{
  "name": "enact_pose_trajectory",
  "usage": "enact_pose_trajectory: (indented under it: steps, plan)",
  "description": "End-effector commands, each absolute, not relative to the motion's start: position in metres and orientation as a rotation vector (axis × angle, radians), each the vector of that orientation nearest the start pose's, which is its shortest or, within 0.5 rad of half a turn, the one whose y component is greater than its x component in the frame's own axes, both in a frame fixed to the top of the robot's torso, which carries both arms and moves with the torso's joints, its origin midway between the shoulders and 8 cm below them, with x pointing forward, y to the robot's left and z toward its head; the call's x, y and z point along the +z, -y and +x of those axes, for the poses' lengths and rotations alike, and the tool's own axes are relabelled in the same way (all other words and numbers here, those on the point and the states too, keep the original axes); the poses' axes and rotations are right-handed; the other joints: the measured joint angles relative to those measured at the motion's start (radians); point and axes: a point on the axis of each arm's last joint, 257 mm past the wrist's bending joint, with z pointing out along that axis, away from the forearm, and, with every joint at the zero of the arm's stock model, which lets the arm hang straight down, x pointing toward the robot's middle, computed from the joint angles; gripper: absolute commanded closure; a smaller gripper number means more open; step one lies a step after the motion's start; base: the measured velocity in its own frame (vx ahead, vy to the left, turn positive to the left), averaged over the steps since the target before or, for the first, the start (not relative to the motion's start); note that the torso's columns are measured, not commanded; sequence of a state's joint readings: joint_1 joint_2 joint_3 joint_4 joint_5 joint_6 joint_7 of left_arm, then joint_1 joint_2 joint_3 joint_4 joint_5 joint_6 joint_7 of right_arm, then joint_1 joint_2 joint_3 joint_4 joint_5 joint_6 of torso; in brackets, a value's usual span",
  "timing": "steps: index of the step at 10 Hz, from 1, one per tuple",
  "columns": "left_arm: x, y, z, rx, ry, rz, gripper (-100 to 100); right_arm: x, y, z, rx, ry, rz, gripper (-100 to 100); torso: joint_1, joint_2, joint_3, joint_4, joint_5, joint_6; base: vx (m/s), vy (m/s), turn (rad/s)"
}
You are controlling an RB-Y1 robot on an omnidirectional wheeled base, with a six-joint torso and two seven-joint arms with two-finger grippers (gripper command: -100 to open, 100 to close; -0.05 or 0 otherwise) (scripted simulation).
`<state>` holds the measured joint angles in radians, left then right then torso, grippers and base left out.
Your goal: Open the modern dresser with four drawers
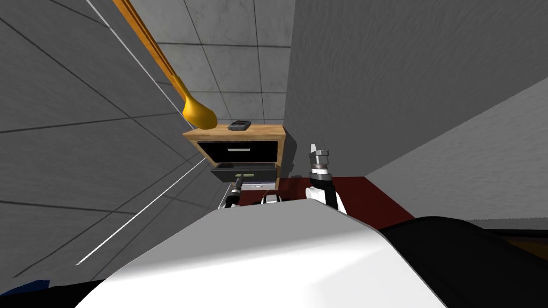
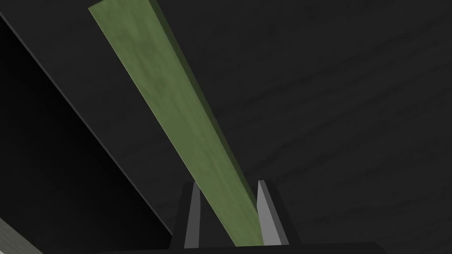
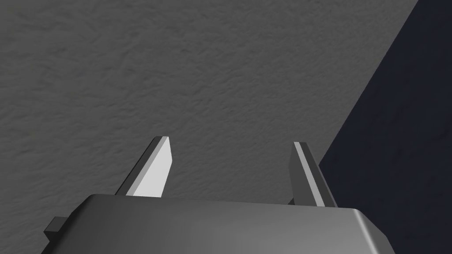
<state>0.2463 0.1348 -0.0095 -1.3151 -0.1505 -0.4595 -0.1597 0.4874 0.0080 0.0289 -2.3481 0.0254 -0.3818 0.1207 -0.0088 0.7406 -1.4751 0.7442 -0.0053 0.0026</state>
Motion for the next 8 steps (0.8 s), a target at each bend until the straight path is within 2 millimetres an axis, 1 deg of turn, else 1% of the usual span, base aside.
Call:
enact_pose_trajectory:
  steps: [1,2,3,4,6,8]
  plan:
    - [-0.341,-0.276,0.428,-0.903,-1.419,-0.877,100,0.036,0.267,0.352,1.198,-0.677,0.635,0,0.001,0.002,0.0,-0.001,0.001,-0.001,-0.187,-0.006,0.024]
    - [-0.337,-0.274,0.427,-0.91,-1.414,-0.869,100,0.036,0.267,0.352,1.198,-0.677,0.635,0,0.001,0.006,0.003,-0.001,0.002,0.0,-0.203,0.021,0.022]
    - [-0.338,-0.287,0.435,-0.888,-1.427,-0.897,-100,0.036,0.267,0.352,1.198,-0.677,0.635,0,0.002,0.007,0.004,0.001,0.002,0.0,-0.135,0.011,-0.037]
    - [-0.338,-0.287,0.435,-0.888,-1.427,-0.897,-100,0.036,0.267,0.352,1.198,-0.677,0.635,0,0.003,0.001,0.001,-0.002,0.002,-0.001,-0.048,-0.01,-0.03]
    - [-0.328,-0.293,0.446,-0.884,-1.423,-0.903,-100,0.036,0.267,0.352,1.198,-0.677,0.635,0,0.008,-0.009,-0.005,-0.007,0.005,-0.002,-0.026,-0.017,-0.025]
    - [-0.317,-0.298,0.456,-0.881,-1.418,-0.909,-100,0.036,0.267,0.352,1.198,-0.677,0.635,0,0.008,-0.001,-0.001,-0.004,0.003,-0.003,-0.046,-0.011,-0.036]
